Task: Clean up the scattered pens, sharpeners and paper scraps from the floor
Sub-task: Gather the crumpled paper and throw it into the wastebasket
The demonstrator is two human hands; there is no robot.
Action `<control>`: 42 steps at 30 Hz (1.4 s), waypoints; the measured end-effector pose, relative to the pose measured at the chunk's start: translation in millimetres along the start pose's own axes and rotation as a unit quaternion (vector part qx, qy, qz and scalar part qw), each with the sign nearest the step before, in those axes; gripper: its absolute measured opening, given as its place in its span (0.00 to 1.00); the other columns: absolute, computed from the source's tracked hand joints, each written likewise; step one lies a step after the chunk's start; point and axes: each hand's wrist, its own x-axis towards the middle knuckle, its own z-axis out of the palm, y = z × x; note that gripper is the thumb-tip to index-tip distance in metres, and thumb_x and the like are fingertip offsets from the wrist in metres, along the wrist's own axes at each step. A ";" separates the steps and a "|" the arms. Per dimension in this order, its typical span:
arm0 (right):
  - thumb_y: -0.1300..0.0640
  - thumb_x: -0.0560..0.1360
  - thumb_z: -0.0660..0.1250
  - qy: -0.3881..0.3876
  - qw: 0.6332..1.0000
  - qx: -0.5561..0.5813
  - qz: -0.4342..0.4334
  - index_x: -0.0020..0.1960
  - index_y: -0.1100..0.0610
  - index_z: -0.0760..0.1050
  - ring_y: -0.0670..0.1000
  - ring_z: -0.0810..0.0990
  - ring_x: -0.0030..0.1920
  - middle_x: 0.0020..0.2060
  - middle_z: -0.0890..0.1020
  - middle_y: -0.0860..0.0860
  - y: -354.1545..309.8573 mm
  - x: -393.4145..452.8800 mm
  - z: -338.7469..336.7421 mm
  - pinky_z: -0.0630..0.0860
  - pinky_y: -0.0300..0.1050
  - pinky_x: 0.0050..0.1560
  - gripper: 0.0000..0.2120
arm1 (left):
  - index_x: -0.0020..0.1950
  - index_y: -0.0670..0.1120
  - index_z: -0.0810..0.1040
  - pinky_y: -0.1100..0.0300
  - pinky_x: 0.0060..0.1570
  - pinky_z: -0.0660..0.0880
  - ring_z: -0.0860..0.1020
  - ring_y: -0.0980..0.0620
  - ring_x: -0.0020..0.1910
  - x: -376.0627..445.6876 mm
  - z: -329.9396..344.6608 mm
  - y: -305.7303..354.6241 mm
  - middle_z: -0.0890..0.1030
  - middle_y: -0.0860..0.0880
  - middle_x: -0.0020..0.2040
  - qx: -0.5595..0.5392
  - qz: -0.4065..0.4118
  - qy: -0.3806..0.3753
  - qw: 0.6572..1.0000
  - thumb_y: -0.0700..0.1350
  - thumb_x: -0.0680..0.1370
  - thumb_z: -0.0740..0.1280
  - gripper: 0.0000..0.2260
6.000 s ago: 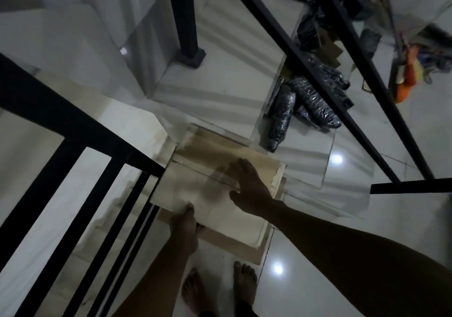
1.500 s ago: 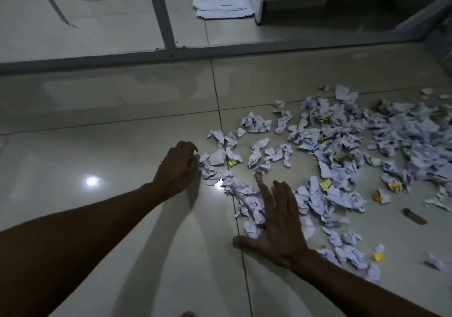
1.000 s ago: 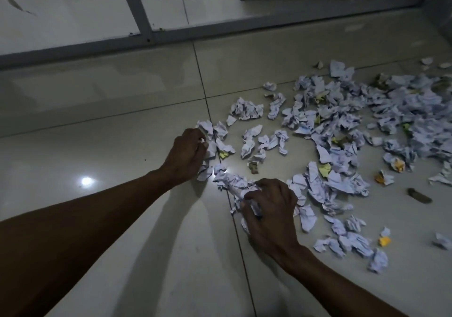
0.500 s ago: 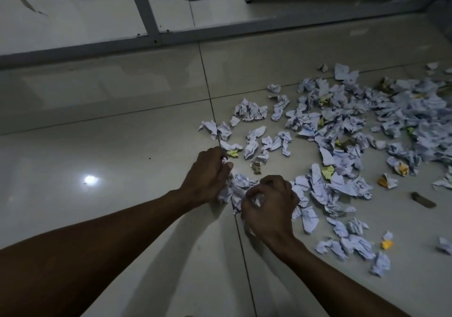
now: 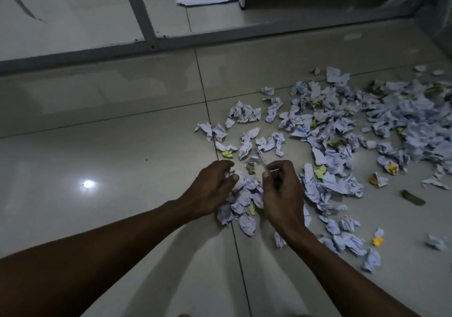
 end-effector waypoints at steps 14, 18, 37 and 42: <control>0.35 0.76 0.57 -0.066 0.953 -0.279 -0.094 0.74 0.37 0.59 0.49 0.67 0.49 0.48 0.67 0.49 28.3 -16.9 -39.7 0.69 0.46 0.47 0.28 | 0.75 0.44 0.62 0.46 0.70 0.60 0.59 0.38 0.73 66.8 -56.6 -36.4 0.60 0.38 0.75 0.136 -0.077 0.064 0.986 0.62 0.75 0.54 0.33; 0.29 0.72 0.53 -0.098 0.940 -0.311 -0.099 0.72 0.35 0.62 0.49 0.61 0.53 0.50 0.59 0.48 30.7 -24.4 -40.9 0.64 0.46 0.50 0.30 | 0.77 0.46 0.58 0.47 0.74 0.51 0.50 0.40 0.77 89.2 -52.8 -35.3 0.53 0.39 0.78 0.136 -0.098 0.030 0.985 0.56 0.81 0.58 0.27; 0.33 0.73 0.56 -0.081 0.949 -0.300 -0.045 0.70 0.42 0.65 0.53 0.63 0.59 0.55 0.62 0.50 33.1 -19.8 -43.9 0.65 0.49 0.57 0.28 | 0.78 0.49 0.53 0.54 0.75 0.48 0.48 0.51 0.78 65.1 -4.4 -3.2 0.52 0.49 0.79 0.132 0.049 -0.085 0.986 0.67 0.77 0.46 0.34; 0.66 0.75 0.55 -0.044 0.994 -0.075 -0.066 0.63 0.49 0.63 0.42 0.71 0.38 0.47 0.73 0.52 23.0 -9.8 -56.5 0.66 0.36 0.38 0.20 | 0.62 0.44 0.75 0.53 0.55 0.74 0.77 0.47 0.56 54.8 -16.0 18.1 0.80 0.45 0.57 0.081 0.099 0.044 0.991 0.53 0.79 0.58 0.19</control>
